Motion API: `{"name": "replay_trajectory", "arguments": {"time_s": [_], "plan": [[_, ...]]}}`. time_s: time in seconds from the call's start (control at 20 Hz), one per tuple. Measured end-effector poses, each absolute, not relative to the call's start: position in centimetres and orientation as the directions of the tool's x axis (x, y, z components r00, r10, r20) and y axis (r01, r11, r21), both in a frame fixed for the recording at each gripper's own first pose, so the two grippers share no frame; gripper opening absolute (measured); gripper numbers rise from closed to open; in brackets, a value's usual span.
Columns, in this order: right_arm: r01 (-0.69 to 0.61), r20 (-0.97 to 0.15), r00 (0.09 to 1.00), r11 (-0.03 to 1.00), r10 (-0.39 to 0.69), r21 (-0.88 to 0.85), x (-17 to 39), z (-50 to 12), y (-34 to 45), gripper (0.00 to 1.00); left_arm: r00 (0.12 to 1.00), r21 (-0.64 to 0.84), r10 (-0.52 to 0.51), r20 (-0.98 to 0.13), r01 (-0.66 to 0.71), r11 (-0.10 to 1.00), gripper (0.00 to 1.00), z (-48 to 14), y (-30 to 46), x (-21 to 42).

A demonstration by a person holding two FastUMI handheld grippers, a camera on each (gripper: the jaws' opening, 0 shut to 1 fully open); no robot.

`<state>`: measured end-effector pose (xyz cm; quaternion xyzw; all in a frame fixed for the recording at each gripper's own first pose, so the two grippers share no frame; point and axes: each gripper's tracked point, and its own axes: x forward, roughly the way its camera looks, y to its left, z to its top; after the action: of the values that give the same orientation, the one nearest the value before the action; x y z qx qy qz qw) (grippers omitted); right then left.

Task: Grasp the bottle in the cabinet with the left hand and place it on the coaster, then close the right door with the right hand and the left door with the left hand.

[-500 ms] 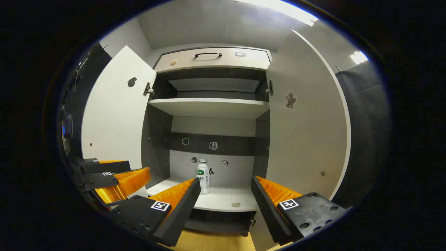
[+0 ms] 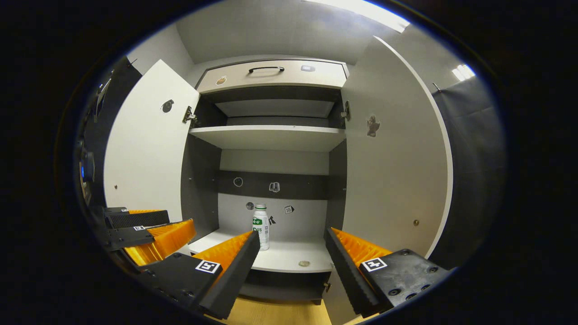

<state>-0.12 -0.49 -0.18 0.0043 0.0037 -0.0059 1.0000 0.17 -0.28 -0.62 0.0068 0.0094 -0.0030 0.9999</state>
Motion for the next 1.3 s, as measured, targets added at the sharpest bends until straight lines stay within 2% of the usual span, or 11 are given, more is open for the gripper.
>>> {"name": "replay_trajectory", "arguments": {"time_s": [0.45, 1.0, 1.3], "plan": [[0.019, -0.012, 1.000, 1.000, -0.019, -0.004, -0.7, -0.3, -0.1, 0.97, 1.000, 0.016, -0.019, -0.009, 0.019, 1.000, 0.94, -0.5, -0.1, -0.2], [0.127, -0.032, 0.991, 0.992, -0.128, -0.023, -3.3, -0.9, -0.6, 0.97, 0.995, 0.034, -0.090, -0.035, 0.091, 0.995, 0.94, -1.8, 0.5, -0.3], [0.115, -0.066, 0.991, 0.992, -0.119, -0.052, -3.0, -2.2, -0.3, 0.97, 0.992, 0.000, -0.121, -0.040, 0.121, 0.993, 0.94, -2.8, 0.5, 3.8]]}}
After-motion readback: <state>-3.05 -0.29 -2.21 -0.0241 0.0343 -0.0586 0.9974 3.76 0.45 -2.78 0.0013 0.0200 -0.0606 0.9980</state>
